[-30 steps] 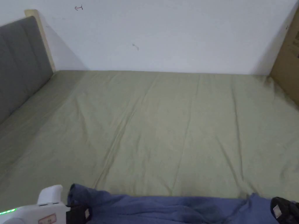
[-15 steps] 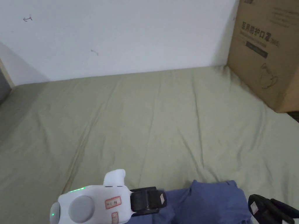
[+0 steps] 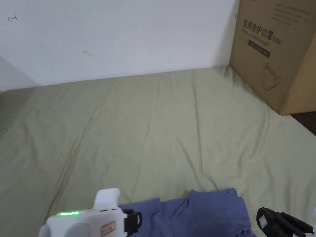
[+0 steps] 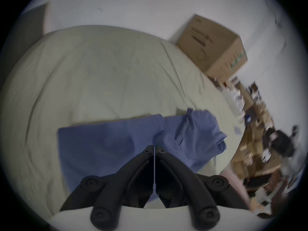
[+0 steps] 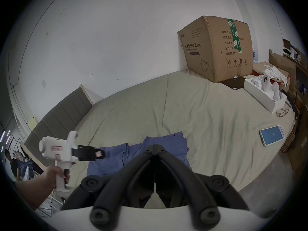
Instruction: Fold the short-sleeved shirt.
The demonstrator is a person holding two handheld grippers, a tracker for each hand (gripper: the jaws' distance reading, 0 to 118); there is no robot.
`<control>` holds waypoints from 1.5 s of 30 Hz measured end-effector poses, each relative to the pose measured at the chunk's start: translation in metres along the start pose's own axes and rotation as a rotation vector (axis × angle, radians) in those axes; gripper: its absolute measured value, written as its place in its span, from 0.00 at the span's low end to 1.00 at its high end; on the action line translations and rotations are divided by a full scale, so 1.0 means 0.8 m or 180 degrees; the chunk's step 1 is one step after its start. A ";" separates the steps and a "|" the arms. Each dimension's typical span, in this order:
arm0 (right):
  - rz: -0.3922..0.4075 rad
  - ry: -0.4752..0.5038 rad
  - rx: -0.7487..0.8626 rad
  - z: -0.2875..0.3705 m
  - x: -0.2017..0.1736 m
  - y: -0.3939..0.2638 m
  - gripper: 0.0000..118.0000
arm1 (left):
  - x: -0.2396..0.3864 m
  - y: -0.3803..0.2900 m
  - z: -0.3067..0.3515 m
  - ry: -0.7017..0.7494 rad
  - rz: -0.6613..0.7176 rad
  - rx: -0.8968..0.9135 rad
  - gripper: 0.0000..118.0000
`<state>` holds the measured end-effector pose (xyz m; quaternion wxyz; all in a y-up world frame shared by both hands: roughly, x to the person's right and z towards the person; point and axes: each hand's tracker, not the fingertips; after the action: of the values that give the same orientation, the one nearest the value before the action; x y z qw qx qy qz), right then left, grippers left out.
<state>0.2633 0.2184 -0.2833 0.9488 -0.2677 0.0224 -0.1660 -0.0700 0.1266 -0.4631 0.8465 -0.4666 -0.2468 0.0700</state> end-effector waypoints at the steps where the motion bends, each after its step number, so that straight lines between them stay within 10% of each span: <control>1: 0.0016 0.0001 -0.0011 0.000 0.000 -0.001 0.00 | 0.010 0.001 -0.017 0.0058 -0.0149 -0.0093 0.01; 8: -0.0064 -0.0019 -0.0082 0.003 0.009 -0.010 0.00 | 0.069 -0.032 -0.063 -0.0314 -0.0251 -0.0460 0.01; 12: -0.0022 -0.0042 -0.0132 0.000 0.009 -0.010 0.00 | 0.070 -0.038 -0.023 -0.1962 0.0267 -0.0527 0.01; 19: 0.0033 0.0021 -0.0129 -0.007 -0.006 -0.002 0.00 | -0.069 -0.035 0.089 -0.1596 0.0850 0.0307 0.02; 21: 0.0075 0.0066 -0.0173 -0.011 -0.012 -0.003 0.00 | -0.136 -0.046 0.106 -0.1495 0.1231 0.0414 0.39; 23: 0.0149 0.0071 -0.0229 -0.017 -0.019 -0.006 0.00 | -0.184 -0.059 0.117 -0.1439 0.1397 0.0371 0.98; 24: 0.0190 0.0066 -0.0257 -0.020 -0.023 -0.008 0.00 | -0.194 -0.063 0.118 -0.1492 0.1435 0.0347 1.00; 32: 0.0240 0.0129 -0.0532 -0.044 -0.049 -0.015 0.00 | -0.297 -0.106 0.062 -0.1776 0.2306 0.0238 1.00; 37: 0.0405 0.0092 -0.0649 -0.045 -0.064 -0.011 0.00 | -0.283 -0.111 0.003 -0.3075 0.2953 0.0249 1.00; 42: 0.0386 0.0091 -0.0691 -0.051 -0.072 -0.011 0.00 | -0.268 -0.082 -0.055 -0.2935 0.2327 0.0079 1.00; 44: 0.0248 0.0142 -0.0726 -0.051 -0.073 -0.012 0.00 | -0.245 -0.085 -0.060 -0.2553 0.2223 0.0099 0.74; 45: 0.0169 0.0177 -0.0743 -0.050 -0.073 -0.013 0.00 | -0.248 -0.089 -0.063 -0.2166 0.2155 0.0051 0.30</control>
<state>0.1995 0.2091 -0.3149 0.9143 -0.3709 0.0749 -0.1445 -0.2259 -0.0198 -0.4964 0.6509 -0.4648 -0.3434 0.4924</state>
